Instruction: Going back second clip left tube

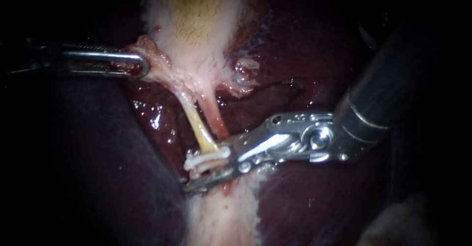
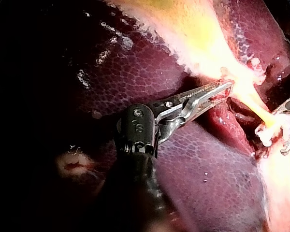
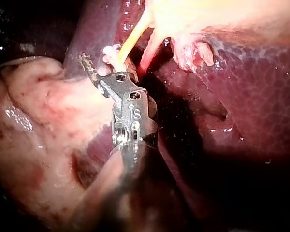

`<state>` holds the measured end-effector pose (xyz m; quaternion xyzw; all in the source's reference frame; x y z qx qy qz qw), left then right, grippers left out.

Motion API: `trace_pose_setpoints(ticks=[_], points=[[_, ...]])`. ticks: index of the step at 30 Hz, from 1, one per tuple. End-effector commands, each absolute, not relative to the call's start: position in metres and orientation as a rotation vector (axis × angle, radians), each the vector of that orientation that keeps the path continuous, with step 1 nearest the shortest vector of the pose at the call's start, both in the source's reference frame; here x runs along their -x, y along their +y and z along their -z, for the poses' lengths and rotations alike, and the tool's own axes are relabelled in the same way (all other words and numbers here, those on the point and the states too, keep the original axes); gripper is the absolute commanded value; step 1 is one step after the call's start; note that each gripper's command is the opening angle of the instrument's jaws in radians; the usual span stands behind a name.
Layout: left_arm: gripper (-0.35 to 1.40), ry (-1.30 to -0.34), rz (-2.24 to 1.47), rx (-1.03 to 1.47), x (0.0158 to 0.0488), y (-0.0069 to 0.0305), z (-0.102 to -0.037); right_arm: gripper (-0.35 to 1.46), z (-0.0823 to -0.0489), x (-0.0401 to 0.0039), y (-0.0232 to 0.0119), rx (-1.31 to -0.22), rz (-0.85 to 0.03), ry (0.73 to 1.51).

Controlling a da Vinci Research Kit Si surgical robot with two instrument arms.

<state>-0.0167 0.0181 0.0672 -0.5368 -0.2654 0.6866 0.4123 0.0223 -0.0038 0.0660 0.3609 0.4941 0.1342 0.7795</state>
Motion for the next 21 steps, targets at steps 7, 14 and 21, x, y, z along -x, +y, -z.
trace_pose_setpoints(ticks=[7, 14, 21], points=[[-0.35, -0.670, -1.727, 1.350, 0.0167, 0.0180, -0.0672, 0.50, -0.0671, -0.0218, -0.0031, -0.573, -0.254, 1.109], [-0.35, -0.670, -1.728, 1.351, 0.0167, 0.0179, -0.0672, 0.50, -0.0675, -0.0198, -0.0027, -0.488, -0.188, 1.124], [-0.35, -0.671, -1.728, 1.351, 0.0165, 0.0179, -0.0672, 0.50, -0.0662, -0.0160, -0.0031, -0.448, -0.095, 1.148]])
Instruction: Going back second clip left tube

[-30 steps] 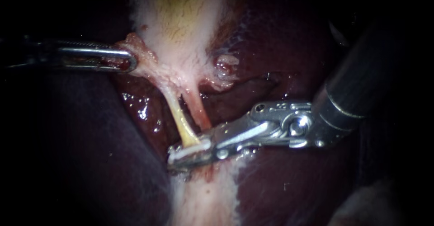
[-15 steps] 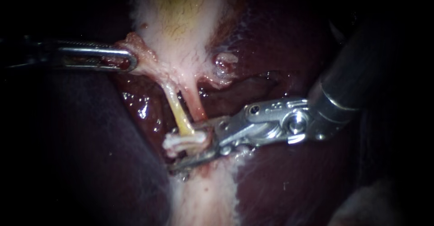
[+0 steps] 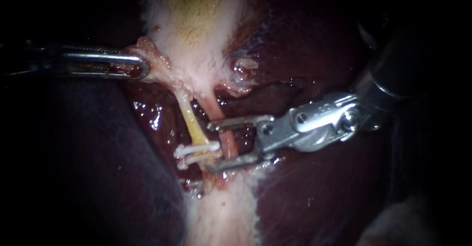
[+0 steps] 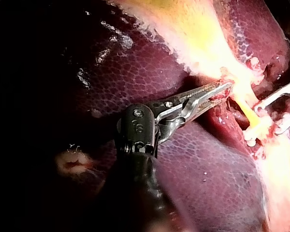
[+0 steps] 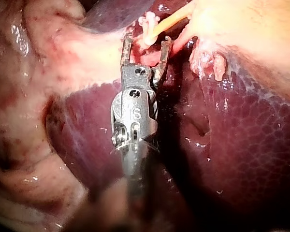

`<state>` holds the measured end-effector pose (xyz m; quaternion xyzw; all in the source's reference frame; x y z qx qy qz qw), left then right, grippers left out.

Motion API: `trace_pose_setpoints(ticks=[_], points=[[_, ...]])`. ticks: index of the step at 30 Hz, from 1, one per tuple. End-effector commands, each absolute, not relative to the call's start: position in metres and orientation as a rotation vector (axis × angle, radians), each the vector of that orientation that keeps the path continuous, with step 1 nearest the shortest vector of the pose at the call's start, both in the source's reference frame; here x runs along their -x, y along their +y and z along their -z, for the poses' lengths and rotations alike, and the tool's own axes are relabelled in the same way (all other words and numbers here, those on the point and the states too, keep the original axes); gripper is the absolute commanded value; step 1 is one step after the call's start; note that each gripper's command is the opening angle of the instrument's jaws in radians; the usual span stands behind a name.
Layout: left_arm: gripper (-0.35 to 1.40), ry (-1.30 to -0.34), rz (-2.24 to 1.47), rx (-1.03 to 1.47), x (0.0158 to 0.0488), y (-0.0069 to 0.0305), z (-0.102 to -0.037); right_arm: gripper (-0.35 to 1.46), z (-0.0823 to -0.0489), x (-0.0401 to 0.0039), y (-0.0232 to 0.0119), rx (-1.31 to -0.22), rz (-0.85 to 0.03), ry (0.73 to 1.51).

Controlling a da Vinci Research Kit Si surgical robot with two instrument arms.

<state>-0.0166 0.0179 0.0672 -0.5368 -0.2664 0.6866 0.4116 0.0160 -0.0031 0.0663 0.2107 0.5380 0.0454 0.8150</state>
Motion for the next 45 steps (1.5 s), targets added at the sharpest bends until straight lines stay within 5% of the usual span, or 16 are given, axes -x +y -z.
trace_pose_setpoints(ticks=[1, 21, 45], points=[[-0.35, -0.671, -1.728, 1.351, 0.0165, 0.0179, -0.0672, 0.50, -0.0659, -0.0153, -0.0030, -0.443, -0.086, 1.150], [-0.35, -0.672, -1.728, 1.352, 0.0164, 0.0179, -0.0672, 0.50, -0.0610, -0.0066, 0.0001, -0.394, -0.069, 1.156], [-0.35, -0.656, -1.774, 1.344, 0.0224, 0.0171, -0.0749, 0.50, -0.0609, -0.0062, 0.0000, -0.395, -0.067, 1.157]])
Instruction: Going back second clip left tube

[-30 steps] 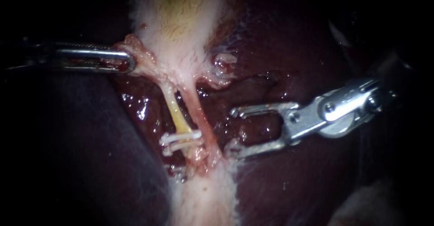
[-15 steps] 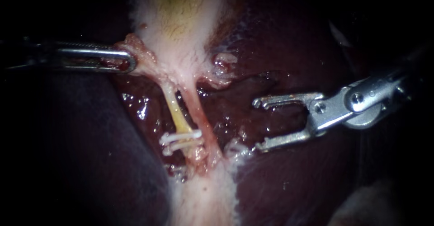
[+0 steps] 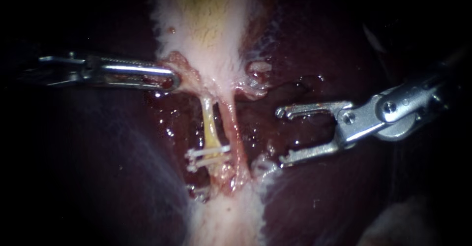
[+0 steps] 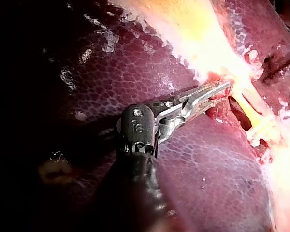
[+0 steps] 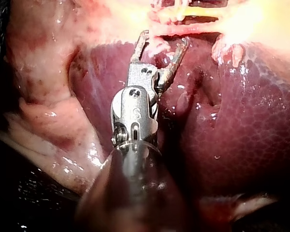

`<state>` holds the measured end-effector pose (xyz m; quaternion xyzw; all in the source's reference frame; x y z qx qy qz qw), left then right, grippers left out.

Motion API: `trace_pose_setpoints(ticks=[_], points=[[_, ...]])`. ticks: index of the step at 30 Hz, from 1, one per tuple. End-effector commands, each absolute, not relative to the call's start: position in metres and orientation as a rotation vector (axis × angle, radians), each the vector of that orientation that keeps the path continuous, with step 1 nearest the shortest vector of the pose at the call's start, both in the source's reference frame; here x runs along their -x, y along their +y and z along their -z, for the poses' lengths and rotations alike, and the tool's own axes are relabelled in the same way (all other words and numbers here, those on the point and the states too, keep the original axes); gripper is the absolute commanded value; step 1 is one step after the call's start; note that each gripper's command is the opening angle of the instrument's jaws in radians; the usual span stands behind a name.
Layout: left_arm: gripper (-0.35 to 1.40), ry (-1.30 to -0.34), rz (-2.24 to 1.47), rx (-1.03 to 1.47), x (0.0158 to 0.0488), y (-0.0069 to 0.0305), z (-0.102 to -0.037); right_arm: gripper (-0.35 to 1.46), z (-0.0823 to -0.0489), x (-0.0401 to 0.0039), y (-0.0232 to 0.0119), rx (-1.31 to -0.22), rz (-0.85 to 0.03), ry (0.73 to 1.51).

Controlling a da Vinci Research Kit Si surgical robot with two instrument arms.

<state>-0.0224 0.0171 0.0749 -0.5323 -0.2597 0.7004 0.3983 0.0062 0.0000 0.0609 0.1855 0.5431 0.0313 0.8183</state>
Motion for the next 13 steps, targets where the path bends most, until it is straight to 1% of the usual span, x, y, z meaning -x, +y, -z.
trace_pose_setpoints(ticks=[1, 6, 13], points=[[-0.35, -0.656, -1.775, 1.345, 0.0226, 0.0171, -0.0752, 0.50, -0.0609, -0.0062, 0.0000, -0.395, -0.067, 1.157], [-0.35, -0.670, -1.786, 1.346, 0.0238, 0.0173, -0.0760, 0.50, -0.0609, -0.0062, 0.0000, -0.395, -0.067, 1.157], [-0.35, -0.680, -1.790, 1.351, 0.0237, 0.0173, -0.0760, 0.50, -0.0609, -0.0062, 0.0000, -0.395, -0.067, 1.157]])
